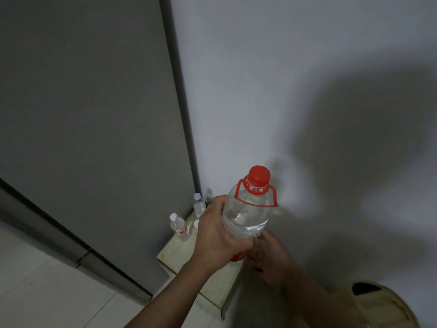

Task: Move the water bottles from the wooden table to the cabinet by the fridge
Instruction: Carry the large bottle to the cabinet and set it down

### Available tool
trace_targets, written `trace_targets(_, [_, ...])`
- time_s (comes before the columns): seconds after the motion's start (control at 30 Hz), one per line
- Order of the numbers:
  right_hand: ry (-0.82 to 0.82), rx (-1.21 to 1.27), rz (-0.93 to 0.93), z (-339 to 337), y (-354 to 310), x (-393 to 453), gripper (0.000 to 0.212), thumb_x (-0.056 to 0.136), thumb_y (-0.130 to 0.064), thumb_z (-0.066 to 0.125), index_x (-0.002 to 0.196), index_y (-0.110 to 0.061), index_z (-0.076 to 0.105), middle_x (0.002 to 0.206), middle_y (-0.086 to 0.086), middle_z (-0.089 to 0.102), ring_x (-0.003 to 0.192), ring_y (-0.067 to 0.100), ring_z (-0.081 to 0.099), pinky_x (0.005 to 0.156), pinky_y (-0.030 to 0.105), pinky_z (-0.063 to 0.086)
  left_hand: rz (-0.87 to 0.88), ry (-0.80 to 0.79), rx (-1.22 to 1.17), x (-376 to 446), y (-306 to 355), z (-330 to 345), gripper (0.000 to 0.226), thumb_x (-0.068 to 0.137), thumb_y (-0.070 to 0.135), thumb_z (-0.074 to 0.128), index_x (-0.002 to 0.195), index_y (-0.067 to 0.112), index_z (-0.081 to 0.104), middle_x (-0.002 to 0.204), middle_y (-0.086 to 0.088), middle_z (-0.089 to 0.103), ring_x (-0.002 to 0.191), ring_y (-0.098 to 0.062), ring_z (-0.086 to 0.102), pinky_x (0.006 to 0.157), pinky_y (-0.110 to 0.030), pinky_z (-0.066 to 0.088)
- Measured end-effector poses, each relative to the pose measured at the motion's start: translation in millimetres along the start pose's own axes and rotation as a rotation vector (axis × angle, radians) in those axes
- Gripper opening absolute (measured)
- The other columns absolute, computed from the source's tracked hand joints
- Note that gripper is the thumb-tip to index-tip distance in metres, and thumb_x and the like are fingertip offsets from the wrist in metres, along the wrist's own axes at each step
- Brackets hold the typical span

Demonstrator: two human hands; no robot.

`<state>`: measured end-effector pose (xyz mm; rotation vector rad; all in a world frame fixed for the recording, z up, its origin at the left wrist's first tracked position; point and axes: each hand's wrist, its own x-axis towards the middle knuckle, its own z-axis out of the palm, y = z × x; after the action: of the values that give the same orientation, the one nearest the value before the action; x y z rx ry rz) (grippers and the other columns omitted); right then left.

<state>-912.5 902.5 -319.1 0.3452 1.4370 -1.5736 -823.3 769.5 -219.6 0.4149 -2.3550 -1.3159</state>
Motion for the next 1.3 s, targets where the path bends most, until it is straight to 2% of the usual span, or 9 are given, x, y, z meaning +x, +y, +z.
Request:
trace_targets(0.1, [0.02,-0.094,-0.007,2.0,-10.6,2.7,0.065,0.084,-0.069,0.05,0.11,-0.015,0.074,0.113,0.014,0.073,0.117,0.035,0.06,0.102,0.047,0.043,0.035,-0.003,-0.039,10.0,-4.1,-1.7,0.076,0.055,0.047,0.087,0.119,0.032,0.049,0.108,0.014,0.066,0.1,-0.006,0.066,0.081,-0.03,0.06])
trace_targets(0.23, [0.087,-0.145,-0.035,1.8,-18.2,15.0,0.073,0.07,-0.079,0.057,0.106,-0.019,0.076,0.117,0.012,0.071,0.114,0.033,0.06,0.09,0.046,0.047,0.03,0.025,-0.117,22.3,-19.3,-3.6,0.083,0.055,0.041,0.09,0.126,0.031,0.048,0.11,0.018,0.065,0.103,0.0,0.064,0.083,-0.029,0.059])
trace_targets(0.33, [0.096,-0.172,-0.033,-3.6,-22.6,22.6,0.065,0.083,-0.072,0.051,0.108,-0.016,0.076,0.118,0.017,0.07,0.112,0.033,0.061,0.105,0.049,0.042,-0.028,0.084,-0.186,30.0,-32.8,1.5,0.084,0.052,0.036,0.093,0.124,0.032,0.05,0.11,0.016,0.068,0.102,-0.003,0.066,0.084,-0.033,0.059])
trace_targets(0.43, [0.11,-0.187,-0.074,-14.5,-32.4,26.8,0.053,0.094,-0.058,0.047,0.113,-0.014,0.071,0.114,0.015,0.068,0.1,0.028,0.058,0.087,0.04,0.044,-0.114,0.124,-0.219,32.8,-46.6,6.8,0.091,0.051,0.035,0.092,0.13,0.027,0.049,0.112,0.009,0.07,0.104,-0.009,0.068,0.087,-0.039,0.059])
trace_targets(0.6, [0.171,-0.854,-0.426,-30.8,-67.2,37.4,0.026,0.103,-0.039,0.044,0.117,-0.023,0.058,0.121,0.003,0.061,0.099,0.01,0.057,0.082,0.025,0.045,-0.232,0.102,-0.161,37.4,-70.2,24.2,0.086,0.054,0.035,0.092,0.129,0.018,0.053,0.104,0.01,0.071,0.097,-0.006,0.069,0.084,-0.037,0.06])
trace_targets(0.73, [0.144,-1.292,-0.589,-49.5,-86.8,58.1,0.044,0.097,-0.046,0.053,0.133,-0.022,0.053,0.129,0.004,0.058,0.112,0.018,0.055,0.093,0.033,0.046,-0.347,0.129,-0.101,38.5,-85.0,45.8,0.076,0.053,0.047,0.089,0.119,0.022,0.06,0.102,0.009,0.073,0.094,-0.007,0.07,0.08,-0.043,0.06])
trace_targets(0.87, [0.009,-1.528,-0.562,-61.0,-102.8,79.0,0.059,0.092,-0.052,0.048,0.144,-0.027,0.041,0.145,0.0,0.046,0.129,0.023,0.045,0.104,0.038,0.039,-0.442,0.209,-0.077,32.0,-91.3,66.8,0.08,0.049,0.045,0.093,0.119,0.024,0.06,0.101,0.011,0.074,0.092,-0.005,0.071,0.08,-0.04,0.06])
trace_targets(1.07, [-0.115,-1.569,-0.456,-66.2,-102.2,101.0,0.066,0.084,-0.062,0.047,0.143,-0.034,0.039,0.142,-0.002,0.047,0.129,0.023,0.047,0.106,0.046,0.043,-0.517,0.304,-0.076,15.2,-100.8,81.1,0.089,0.046,0.042,0.098,0.122,0.023,0.057,0.105,0.007,0.073,0.094,-0.011,0.071,0.081,-0.042,0.06])
trace_targets(1.3, [-0.101,-1.561,-0.32,-60.0,-88.0,122.9,0.07,0.087,-0.058,0.054,0.147,-0.025,0.038,0.146,0.004,0.045,0.132,0.025,0.044,0.109,0.049,0.042,-0.585,0.328,-0.007,13.5,-129.8,95.8,0.079,0.046,0.044,0.095,0.109,0.048,0.049,0.099,0.015,0.069,0.089,-0.004,0.067,0.078,-0.038,0.058])
